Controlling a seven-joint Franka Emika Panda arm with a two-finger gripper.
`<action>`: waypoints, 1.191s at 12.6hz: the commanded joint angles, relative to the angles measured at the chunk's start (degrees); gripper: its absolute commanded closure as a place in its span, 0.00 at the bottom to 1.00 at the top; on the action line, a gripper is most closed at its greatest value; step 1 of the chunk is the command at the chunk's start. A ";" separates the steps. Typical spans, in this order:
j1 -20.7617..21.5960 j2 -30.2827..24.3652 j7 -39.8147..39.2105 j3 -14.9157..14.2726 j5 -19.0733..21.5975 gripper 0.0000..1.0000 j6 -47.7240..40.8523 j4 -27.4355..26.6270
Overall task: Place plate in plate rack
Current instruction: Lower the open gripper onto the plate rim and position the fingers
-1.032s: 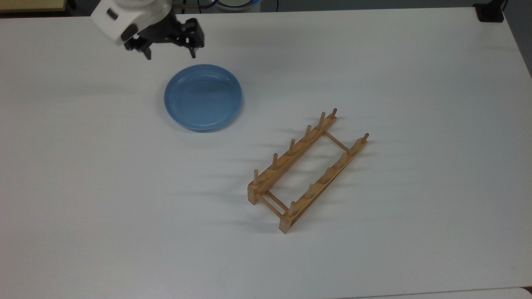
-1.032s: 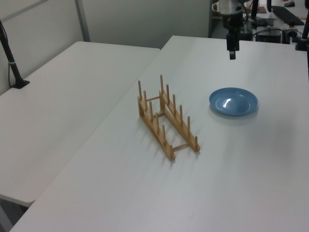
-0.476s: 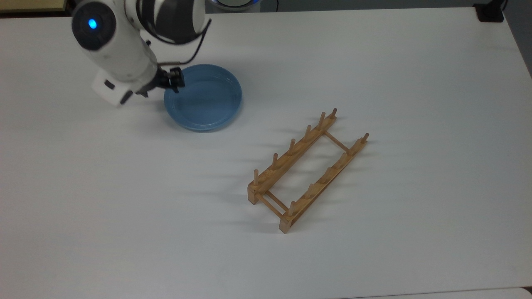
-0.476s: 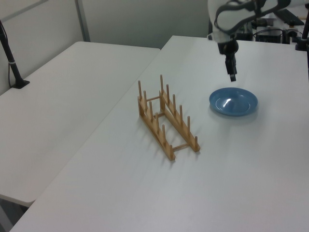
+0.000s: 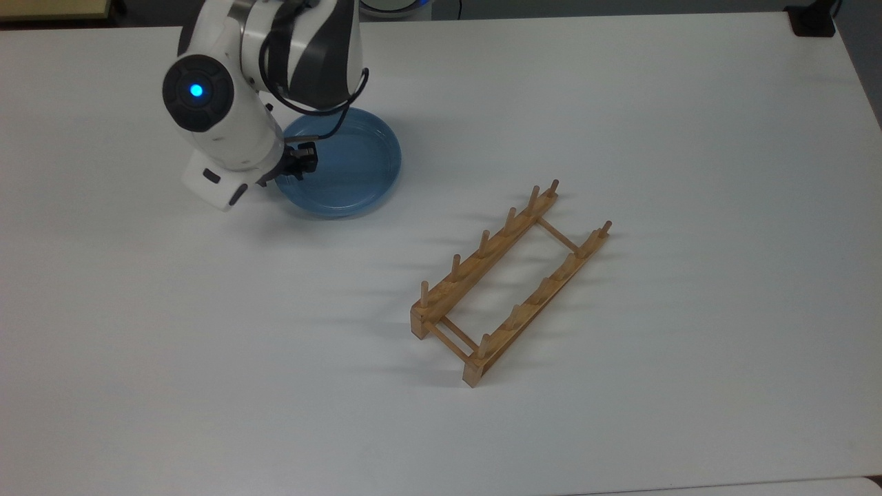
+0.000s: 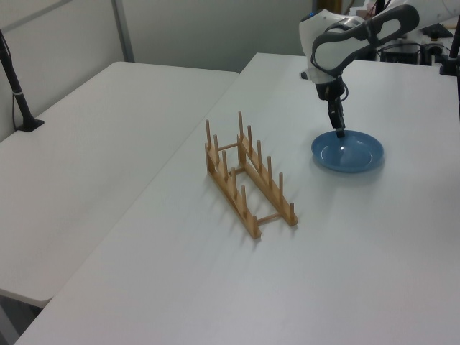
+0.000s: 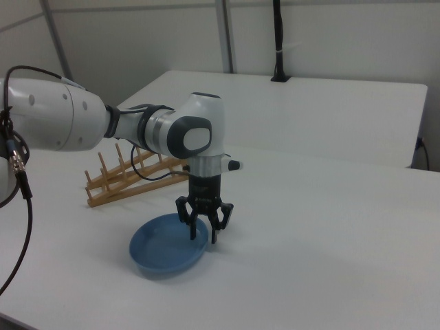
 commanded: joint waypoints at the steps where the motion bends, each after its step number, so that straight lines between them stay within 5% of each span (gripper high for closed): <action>1: 0.73 0.37 -0.53 0.71 -0.84 0.59 2.28 -1.11; 6: 1.44 0.54 -2.37 0.97 -2.25 1.00 2.63 -1.56; 15: 2.84 -12.80 -1.50 0.88 0.29 1.00 -0.88 6.34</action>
